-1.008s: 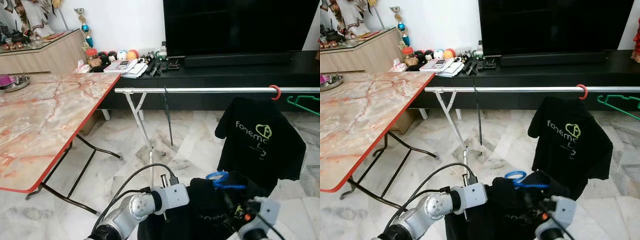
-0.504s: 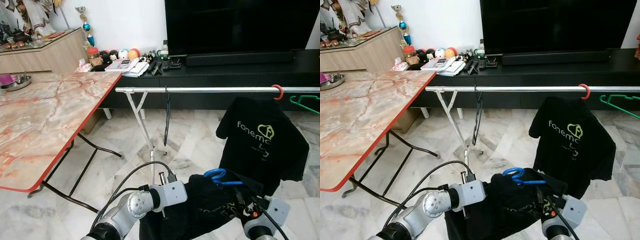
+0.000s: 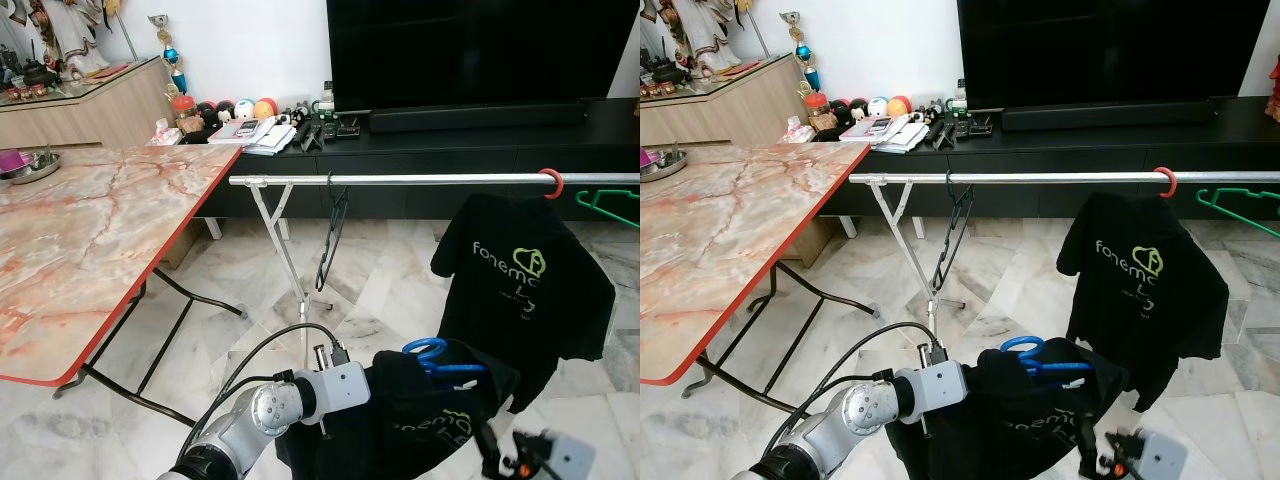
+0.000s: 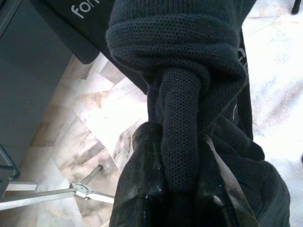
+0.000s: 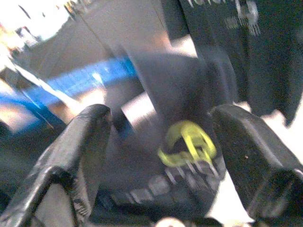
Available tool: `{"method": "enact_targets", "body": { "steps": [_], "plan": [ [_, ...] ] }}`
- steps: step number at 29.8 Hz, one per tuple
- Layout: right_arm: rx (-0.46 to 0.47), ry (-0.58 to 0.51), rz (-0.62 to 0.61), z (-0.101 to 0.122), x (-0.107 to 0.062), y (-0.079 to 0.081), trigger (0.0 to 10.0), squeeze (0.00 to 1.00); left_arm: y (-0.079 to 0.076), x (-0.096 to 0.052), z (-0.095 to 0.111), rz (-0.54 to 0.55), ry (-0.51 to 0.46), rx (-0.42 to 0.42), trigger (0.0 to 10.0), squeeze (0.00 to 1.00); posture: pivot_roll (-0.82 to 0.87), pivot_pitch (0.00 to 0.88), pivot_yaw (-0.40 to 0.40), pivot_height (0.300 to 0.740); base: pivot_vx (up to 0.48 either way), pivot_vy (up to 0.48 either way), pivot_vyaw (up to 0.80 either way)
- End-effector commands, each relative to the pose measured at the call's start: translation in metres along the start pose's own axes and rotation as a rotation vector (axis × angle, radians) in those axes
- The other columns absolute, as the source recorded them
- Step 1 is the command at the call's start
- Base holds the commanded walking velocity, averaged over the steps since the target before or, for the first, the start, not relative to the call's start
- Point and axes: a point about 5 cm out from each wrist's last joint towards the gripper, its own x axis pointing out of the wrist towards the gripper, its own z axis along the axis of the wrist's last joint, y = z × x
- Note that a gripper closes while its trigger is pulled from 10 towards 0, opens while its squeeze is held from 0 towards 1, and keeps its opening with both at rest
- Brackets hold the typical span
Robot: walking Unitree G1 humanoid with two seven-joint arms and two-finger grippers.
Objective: Hang hanger
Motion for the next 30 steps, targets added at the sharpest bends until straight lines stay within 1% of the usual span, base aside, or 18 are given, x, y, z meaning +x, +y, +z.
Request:
{"method": "enact_targets", "body": {
  "steps": [1, 2, 4, 6, 10, 14, 17, 22, 24, 29, 30],
  "plan": [
    [0.030, -0.032, 0.101, 0.003, -0.003, 0.015, 10.0, 0.00, 0.011, -0.003, 0.001, 0.026, -0.014, 0.025, 0.0, 0.00, -0.03, 0.013, 0.114, 0.740, 0.000, 0.000, 0.00],
    [0.033, -0.026, 0.142, 0.002, -0.006, 0.020, 10.0, 0.00, 0.011, -0.003, 0.001, 0.027, -0.013, 0.025, 0.0, 0.00, -0.03, 0.013, 0.114, 0.740, 0.000, 0.000, 0.00],
    [0.041, -0.009, 0.182, -0.002, -0.009, 0.024, 10.0, 0.00, 0.011, -0.003, 0.001, 0.028, -0.012, 0.027, 0.0, 0.00, -0.03, 0.011, 0.113, 0.740, 0.000, 0.000, 0.00],
    [0.044, 0.004, 0.191, -0.005, -0.011, 0.024, 10.0, 0.00, 0.012, -0.003, 0.001, 0.028, -0.011, 0.029, 0.0, 0.00, -0.03, 0.010, 0.113, 0.740, 0.000, 0.000, 0.00],
    [0.000, 0.023, 0.135, -0.008, -0.007, 0.016, 10.0, 0.00, 0.013, -0.003, 0.002, 0.029, -0.015, 0.031, 0.0, 0.00, -0.03, 0.010, 0.111, 0.740, 0.000, 0.000, 0.00],
    [-0.039, -0.010, -0.001, -0.003, 0.003, 0.001, 10.0, 0.00, 0.014, -0.003, 0.002, 0.034, -0.018, 0.030, 0.0, 0.00, -0.02, 0.007, 0.107, 0.740, 0.000, 0.000, 0.00],
    [-0.046, -0.003, -0.077, -0.004, 0.006, -0.007, 10.0, 0.00, 0.014, -0.004, 0.001, 0.038, -0.015, 0.028, 0.0, 0.00, -0.02, 0.008, 0.108, 0.740, 0.000, 0.000, 0.00],
    [-0.045, 0.011, -0.075, -0.007, 0.006, -0.007, 10.0, 0.00, 0.014, -0.004, 0.001, 0.037, -0.014, 0.028, 0.0, 0.00, -0.02, 0.008, 0.109, 0.740, 0.000, 0.000, 0.00],
    [-0.042, 0.032, -0.070, -0.012, 0.008, -0.006, 10.0, 0.00, 0.014, -0.004, 0.001, 0.035, -0.015, 0.030, 0.0, 0.00, -0.02, 0.007, 0.108, 0.740, 0.000, 0.000, 0.00],
    [-0.061, 0.084, -0.051, -0.020, 0.013, -0.003, 10.0, 0.00, 0.014, -0.003, 0.002, 0.038, -0.017, 0.031, 0.0, 0.00, -0.02, 0.007, 0.108, 0.740, 0.000, 0.000, 0.00],
    [-0.085, 0.093, -0.045, -0.021, 0.016, -0.002, 10.0, 0.00, 0.014, -0.003, 0.002, 0.039, -0.021, 0.032, 0.0, 0.00, -0.01, 0.006, 0.107, 0.740, 0.000, 0.000, 0.00]
  ]
}}
